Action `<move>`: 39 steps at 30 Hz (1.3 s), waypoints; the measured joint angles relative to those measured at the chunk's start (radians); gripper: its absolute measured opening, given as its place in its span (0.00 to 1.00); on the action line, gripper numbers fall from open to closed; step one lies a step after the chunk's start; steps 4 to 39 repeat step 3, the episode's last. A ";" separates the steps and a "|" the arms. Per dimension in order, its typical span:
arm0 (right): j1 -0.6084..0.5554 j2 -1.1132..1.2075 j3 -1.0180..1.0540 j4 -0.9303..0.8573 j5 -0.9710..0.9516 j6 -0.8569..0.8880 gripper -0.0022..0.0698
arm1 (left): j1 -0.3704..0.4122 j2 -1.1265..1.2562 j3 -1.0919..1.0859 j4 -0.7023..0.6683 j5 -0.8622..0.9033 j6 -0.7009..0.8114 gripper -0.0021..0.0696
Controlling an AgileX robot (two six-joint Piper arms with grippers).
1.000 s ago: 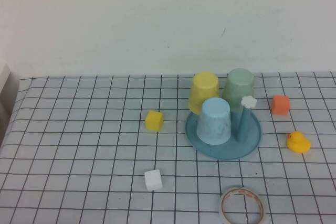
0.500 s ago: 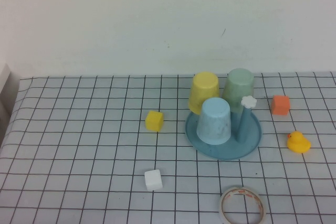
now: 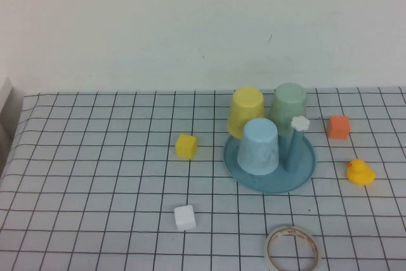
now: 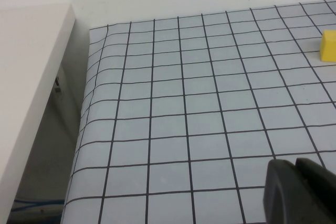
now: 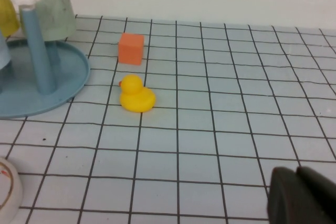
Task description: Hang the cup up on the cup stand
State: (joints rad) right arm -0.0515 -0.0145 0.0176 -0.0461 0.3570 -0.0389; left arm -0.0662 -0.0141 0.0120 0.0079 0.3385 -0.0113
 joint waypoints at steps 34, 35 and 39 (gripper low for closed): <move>0.000 0.000 0.000 0.000 0.000 0.000 0.03 | 0.000 0.000 0.000 0.000 0.000 0.000 0.03; 0.000 0.000 0.000 0.000 0.000 0.000 0.03 | 0.000 0.000 0.000 0.000 0.000 0.000 0.03; 0.000 0.000 0.000 0.000 0.000 0.000 0.03 | 0.000 0.000 0.000 0.000 0.000 0.000 0.03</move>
